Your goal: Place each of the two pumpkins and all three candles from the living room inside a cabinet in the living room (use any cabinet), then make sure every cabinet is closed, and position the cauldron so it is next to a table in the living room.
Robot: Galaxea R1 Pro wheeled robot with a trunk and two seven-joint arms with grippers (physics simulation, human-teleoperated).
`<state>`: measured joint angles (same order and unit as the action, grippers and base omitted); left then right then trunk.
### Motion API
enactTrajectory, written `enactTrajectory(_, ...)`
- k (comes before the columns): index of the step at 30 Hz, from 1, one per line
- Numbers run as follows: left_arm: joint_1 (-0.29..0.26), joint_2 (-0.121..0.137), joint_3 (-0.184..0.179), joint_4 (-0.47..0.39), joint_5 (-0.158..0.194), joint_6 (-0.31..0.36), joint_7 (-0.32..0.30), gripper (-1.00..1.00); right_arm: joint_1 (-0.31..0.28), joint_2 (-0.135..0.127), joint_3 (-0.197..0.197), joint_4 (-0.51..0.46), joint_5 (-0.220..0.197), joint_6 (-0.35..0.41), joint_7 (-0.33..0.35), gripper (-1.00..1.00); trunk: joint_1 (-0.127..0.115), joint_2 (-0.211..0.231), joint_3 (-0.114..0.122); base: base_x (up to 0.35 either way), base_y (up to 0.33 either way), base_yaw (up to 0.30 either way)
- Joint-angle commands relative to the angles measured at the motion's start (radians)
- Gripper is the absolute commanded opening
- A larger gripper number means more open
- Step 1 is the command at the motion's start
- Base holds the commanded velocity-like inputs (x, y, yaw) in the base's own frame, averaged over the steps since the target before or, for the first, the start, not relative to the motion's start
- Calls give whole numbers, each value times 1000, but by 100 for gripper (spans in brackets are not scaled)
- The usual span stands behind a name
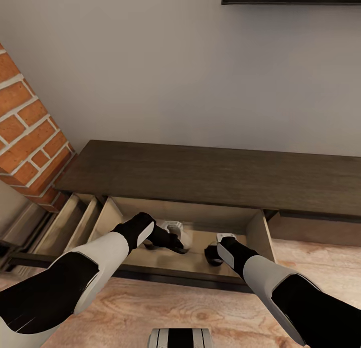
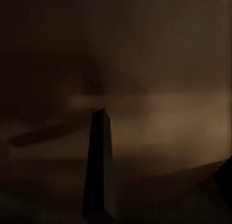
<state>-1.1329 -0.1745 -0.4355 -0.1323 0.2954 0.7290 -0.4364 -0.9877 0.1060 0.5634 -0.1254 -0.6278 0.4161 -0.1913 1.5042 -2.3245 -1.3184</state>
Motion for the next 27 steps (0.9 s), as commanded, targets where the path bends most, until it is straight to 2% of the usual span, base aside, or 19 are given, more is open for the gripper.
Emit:
enactTrajectory(1, -1, 0, -3, 0, 7, 4, -1, -100, 0, -1, 8, -15, -10, 6, -8, 100, 0, 0, -1, 0, 0, 0)
enactTrajectory(21, -1, 0, -3, 0, 7, 4, -1, -100, 0, -2, 7, -36, -10, 10, -11, 100, 0, 0, -1, 0, 0, 0)
enactTrajectory(27, -1, 0, -3, 0, 7, 4, 1, -100, 0, -3, 5, -37, -11, 71, -11, 100, 0, 0, -1, 0, 0, 0)
